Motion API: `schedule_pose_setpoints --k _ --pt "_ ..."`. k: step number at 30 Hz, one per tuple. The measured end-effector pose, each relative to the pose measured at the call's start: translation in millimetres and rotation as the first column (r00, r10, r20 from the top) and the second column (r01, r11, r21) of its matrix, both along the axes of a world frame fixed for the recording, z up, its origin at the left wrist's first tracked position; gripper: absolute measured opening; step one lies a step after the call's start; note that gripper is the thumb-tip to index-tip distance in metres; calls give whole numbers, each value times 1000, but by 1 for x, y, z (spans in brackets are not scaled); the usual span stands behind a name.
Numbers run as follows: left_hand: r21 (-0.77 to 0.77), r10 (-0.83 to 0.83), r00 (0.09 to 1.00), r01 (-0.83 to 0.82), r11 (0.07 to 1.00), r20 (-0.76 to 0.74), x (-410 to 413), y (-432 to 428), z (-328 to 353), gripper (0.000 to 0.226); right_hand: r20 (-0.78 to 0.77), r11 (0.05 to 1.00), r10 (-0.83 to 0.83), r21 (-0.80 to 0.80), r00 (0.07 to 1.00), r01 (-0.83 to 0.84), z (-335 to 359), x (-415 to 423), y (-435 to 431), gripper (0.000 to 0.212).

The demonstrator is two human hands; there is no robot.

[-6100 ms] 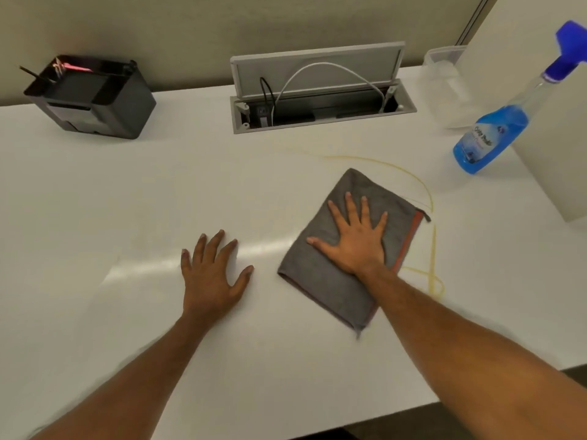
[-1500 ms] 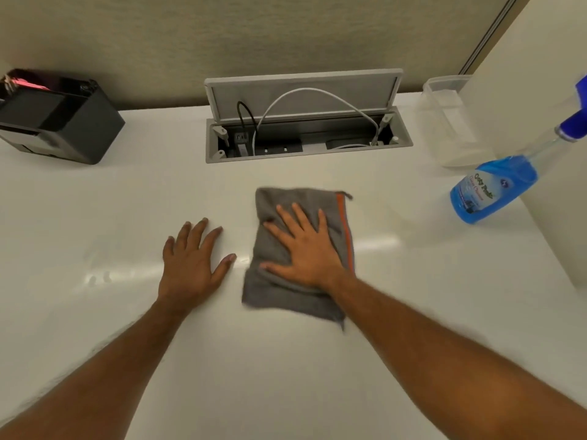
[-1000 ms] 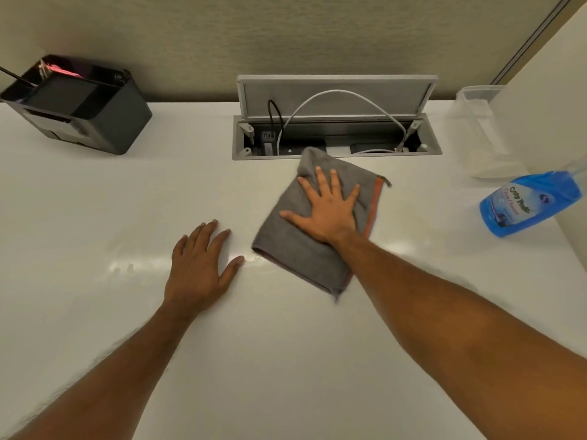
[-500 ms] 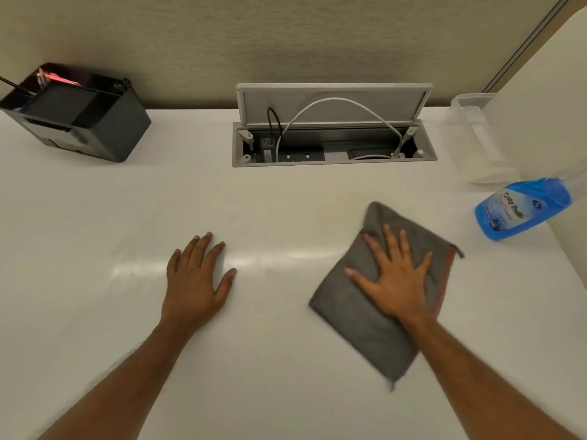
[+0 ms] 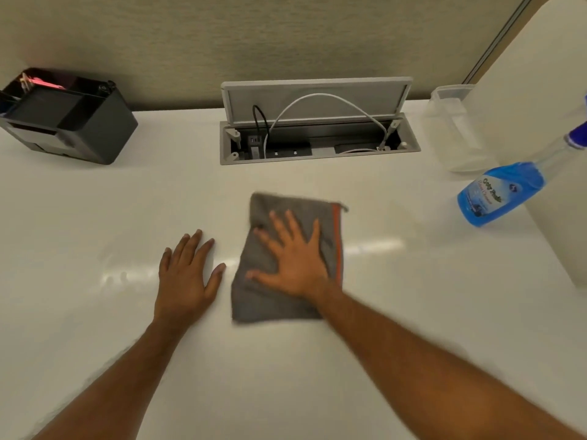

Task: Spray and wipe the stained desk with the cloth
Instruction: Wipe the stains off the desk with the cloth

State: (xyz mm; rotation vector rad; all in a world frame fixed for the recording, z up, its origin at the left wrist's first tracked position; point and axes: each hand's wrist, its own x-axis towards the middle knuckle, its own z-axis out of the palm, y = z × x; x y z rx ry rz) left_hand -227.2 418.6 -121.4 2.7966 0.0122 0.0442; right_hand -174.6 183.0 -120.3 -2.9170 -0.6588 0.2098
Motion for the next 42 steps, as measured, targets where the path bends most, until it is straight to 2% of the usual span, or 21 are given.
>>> schedule_pose_setpoints --k 3,6,11,14,20,23,26,28,29,32,34,37,39,42 --pt "-11 -1 1000 1 1000 1 0 1 -2 62 93 996 67 48 993 -72 -13 -77 -25 85" --pt "-8 6 1000 -6 1000 17 -1 0 -3 59 130 997 -78 40 988 73 -11 -110 -86 84" --pt "0 12 1000 -12 1000 20 -1 -3 -3 59 -5 896 -441 -68 898 439 5 -67 -175 93" --pt "0 21 999 -21 1000 33 -2 -5 -1 58 -54 836 -549 -55 834 546 8 -2 -187 99" --pt "24 20 998 -21 999 61 -1 -5 -3 57 -77 851 -525 -48 847 523 12 100 -145 118" --pt "28 22 997 -24 999 68 -1 -4 -3 57 -88 937 -349 -11 933 350 12 98 -94 116" --pt "32 19 998 -20 999 55 -2 -5 0 59 -63 981 -174 79 983 178 9 65 -74 103" --pt "31 18 998 -19 999 52 -1 -6 2 59 -54 959 -176 217 983 184 8 38 -82 86" --pt "28 17 998 -19 999 53 -2 -6 3 60 -68 924 -209 314 976 220 8 25 -89 74" --pt "30 11 999 -12 999 47 -3 -6 5 60 -93 727 -402 572 911 379 9 -9 -115 41" --pt "34 9 999 -11 999 39 -3 -7 5 61 -6 665 -588 566 809 488 4 -23 -135 52" --pt "40 9 999 -10 999 33 -1 -7 4 61 29 611 -768 332 640 718 3 -19 -161 96" --pt "47 8 1000 -9 999 27 -1 -6 3 61 -19 599 -794 135 607 789 4 2 -171 116" --pt "52 5 999 -7 999 32 -1 -6 1 60 -73 550 -832 26 550 835 6 44 -176 129"
